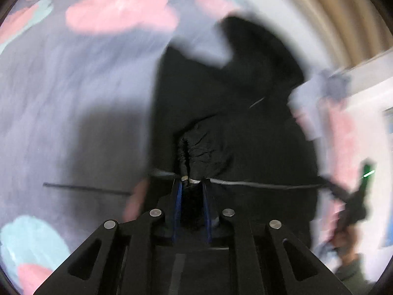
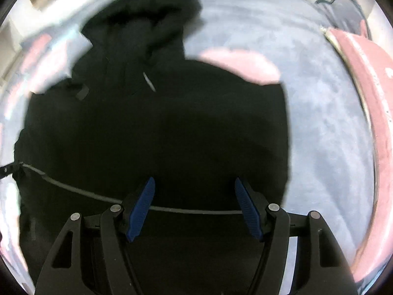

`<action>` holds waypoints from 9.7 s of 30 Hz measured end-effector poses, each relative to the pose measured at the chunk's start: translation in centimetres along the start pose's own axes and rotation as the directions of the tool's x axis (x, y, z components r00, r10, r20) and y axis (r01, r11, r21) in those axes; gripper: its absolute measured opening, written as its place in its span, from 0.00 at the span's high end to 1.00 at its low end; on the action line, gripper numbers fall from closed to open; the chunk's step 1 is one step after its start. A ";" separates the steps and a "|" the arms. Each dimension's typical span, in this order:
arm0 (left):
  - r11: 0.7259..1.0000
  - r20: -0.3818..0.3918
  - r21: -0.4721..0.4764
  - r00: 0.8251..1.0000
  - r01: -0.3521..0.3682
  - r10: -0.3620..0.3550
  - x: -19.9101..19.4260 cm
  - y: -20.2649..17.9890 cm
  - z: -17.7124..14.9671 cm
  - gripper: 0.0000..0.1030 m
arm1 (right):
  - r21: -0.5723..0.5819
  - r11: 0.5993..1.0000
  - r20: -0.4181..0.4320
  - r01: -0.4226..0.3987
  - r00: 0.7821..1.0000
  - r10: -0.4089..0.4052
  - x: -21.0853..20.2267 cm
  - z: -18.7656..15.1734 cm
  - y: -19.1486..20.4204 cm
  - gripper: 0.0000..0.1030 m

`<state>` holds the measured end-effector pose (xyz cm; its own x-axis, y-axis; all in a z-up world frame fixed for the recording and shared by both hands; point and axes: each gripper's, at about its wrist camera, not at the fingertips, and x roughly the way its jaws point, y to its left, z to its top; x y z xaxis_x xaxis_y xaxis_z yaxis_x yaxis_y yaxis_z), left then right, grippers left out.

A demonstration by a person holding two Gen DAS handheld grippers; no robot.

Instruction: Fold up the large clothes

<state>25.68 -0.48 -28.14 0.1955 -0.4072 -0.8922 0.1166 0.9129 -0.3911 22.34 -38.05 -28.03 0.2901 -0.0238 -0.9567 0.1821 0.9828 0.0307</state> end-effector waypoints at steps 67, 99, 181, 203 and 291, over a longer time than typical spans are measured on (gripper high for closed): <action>0.963 0.265 0.271 0.962 -0.003 -0.072 -4.8 -8.7 17.3 0.50 | -0.017 0.996 0.242 -0.083 0.967 0.085 -6.3 17.4 -0.5 0.36; 0.968 0.036 0.020 0.968 0.249 -0.249 9.3 0.4 26.7 0.75 | 0.071 0.974 0.066 -0.215 0.975 0.211 9.6 22.7 -3.5 0.74; 0.914 -0.055 0.180 0.932 0.363 -0.359 9.8 -3.3 35.4 0.35 | -0.146 0.923 -0.016 -0.357 0.933 0.359 13.6 32.3 -1.0 0.59; 0.801 0.069 0.544 0.938 0.251 -0.341 -15.2 -8.9 11.5 0.73 | -0.321 0.935 0.374 -0.152 0.887 0.273 -14.1 6.3 0.7 0.87; 0.959 0.053 -0.244 0.990 0.142 -0.133 -26.4 15.0 -21.3 0.54 | 0.121 0.982 -0.048 -0.145 0.987 0.152 -12.5 -25.9 -2.9 0.41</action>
<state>1.54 24.55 -15.31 0.2291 -0.5261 -0.8190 -0.0974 0.8247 -0.5571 -6.16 -35.90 -23.63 0.2689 0.1344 -0.9538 0.2505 0.9464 0.2039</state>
